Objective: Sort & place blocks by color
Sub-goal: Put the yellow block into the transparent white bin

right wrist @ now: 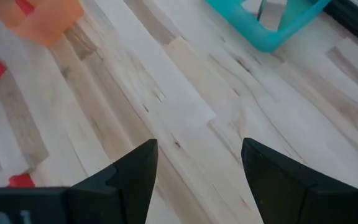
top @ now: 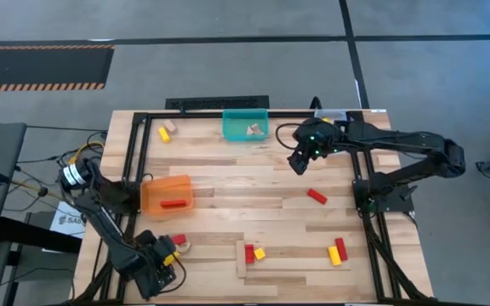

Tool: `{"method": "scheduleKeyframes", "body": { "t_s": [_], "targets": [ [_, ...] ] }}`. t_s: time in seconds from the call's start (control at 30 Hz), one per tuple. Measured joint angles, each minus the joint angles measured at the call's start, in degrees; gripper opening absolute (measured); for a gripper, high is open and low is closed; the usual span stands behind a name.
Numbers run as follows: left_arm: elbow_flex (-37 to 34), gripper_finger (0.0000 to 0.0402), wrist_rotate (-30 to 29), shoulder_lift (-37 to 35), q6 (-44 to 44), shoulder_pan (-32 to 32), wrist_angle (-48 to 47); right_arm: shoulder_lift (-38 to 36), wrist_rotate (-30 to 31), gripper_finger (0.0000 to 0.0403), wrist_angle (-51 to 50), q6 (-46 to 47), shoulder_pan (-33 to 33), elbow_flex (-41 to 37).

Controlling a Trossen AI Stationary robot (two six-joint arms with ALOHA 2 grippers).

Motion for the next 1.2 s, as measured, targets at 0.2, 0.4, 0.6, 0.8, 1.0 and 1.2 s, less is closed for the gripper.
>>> {"method": "scheduleKeyframes", "body": {
  "t_s": [0.2,0.4,0.6,0.8,1.0,1.2],
  "targets": [
    [0.0,0.0312,4.6,3.4,-0.5,1.8,3.0,0.3,0.0,0.0253,0.1,0.0,0.0,0.0],
    [0.2,0.0238,5.1,3.7,-1.9,2.9,3.0,0.2,0.0,0.0253,0.2,-0.1,0.0,0.0],
    [0.1,0.0113,5.7,3.4,0.5,4.0,2.8,0.2,0.0,0.0253,0.2,-0.6,0.0,0.0],
    [-0.2,0.0100,0.0,-0.5,7.1,4.2,2.2,0.2,0.0,0.0253,0.2,-1.0,0.0,0.0],
    [-0.1,0.0100,-6.3,-3.8,23.1,4.8,6.2,0.2,0.0,0.0253,0.2,-1.1,0.0,0.0],
    [-0.1,0.0100,-7.5,-4.8,38.2,11.6,6.4,0.2,0.0,0.0253,0.2,-1.2,0.0,0.0]
  ]
}}
